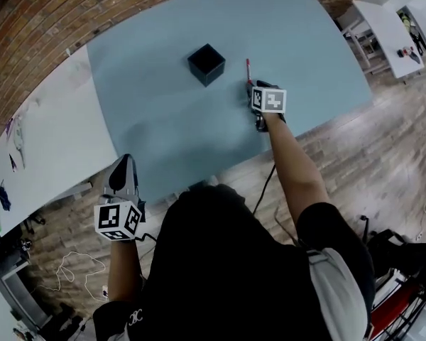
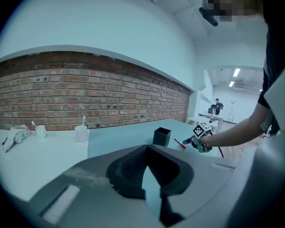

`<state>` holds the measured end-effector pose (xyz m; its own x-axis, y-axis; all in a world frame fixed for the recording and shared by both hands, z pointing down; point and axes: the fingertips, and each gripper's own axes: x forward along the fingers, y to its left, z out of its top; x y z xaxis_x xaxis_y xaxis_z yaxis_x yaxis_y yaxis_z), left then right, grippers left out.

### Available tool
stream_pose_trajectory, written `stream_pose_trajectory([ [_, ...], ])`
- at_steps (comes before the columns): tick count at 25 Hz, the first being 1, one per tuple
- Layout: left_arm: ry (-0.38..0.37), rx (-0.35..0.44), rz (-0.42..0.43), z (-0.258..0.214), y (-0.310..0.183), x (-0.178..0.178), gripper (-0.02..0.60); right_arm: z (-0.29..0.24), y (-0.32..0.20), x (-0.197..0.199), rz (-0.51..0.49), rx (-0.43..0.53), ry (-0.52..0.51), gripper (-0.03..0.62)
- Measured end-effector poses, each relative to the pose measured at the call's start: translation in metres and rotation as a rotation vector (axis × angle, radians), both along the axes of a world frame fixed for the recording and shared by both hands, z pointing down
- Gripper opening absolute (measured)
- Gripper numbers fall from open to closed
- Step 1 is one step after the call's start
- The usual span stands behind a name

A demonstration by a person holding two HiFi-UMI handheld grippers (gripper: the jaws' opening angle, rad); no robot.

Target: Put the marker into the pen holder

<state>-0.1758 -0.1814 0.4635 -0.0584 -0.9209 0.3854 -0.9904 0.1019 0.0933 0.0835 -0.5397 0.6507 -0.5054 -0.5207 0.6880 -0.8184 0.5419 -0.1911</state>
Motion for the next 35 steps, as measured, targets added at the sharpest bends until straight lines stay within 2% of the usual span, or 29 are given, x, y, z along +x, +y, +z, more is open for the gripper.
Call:
stream_pose_trajectory([
  [8,0.0,-0.025,-0.044,0.007,0.005,-0.016,0.008,0.024,-0.012,-0.007,0.032,-0.063,0.063,0.135],
  [12,0.011,-0.025,-0.052,0.011,0.003,-0.019,0.008,0.032,-0.016,-0.001,0.074,-0.068,0.099,0.067],
  [20,-0.01,-0.02,-0.027,0.009,-0.006,-0.013,0.008,0.023,-0.013,0.001,0.072,-0.061,0.044,0.064],
  [25,-0.018,-0.016,0.012,0.006,-0.015,-0.008,0.008,-0.001,-0.006,-0.003,0.052,-0.011,-0.015,0.064],
  [29,-0.027,0.0,0.066,0.001,-0.023,-0.003,0.008,-0.02,0.004,0.002,0.025,0.052,-0.016,0.064],
  [31,-0.032,0.005,0.094,-0.001,-0.026,-0.002,0.008,-0.03,0.011,0.004,0.0,0.092,0.003,0.064],
  [35,-0.036,0.01,0.17,0.0,-0.035,-0.004,0.008,-0.062,0.029,0.004,-0.097,0.247,0.121,0.064],
])
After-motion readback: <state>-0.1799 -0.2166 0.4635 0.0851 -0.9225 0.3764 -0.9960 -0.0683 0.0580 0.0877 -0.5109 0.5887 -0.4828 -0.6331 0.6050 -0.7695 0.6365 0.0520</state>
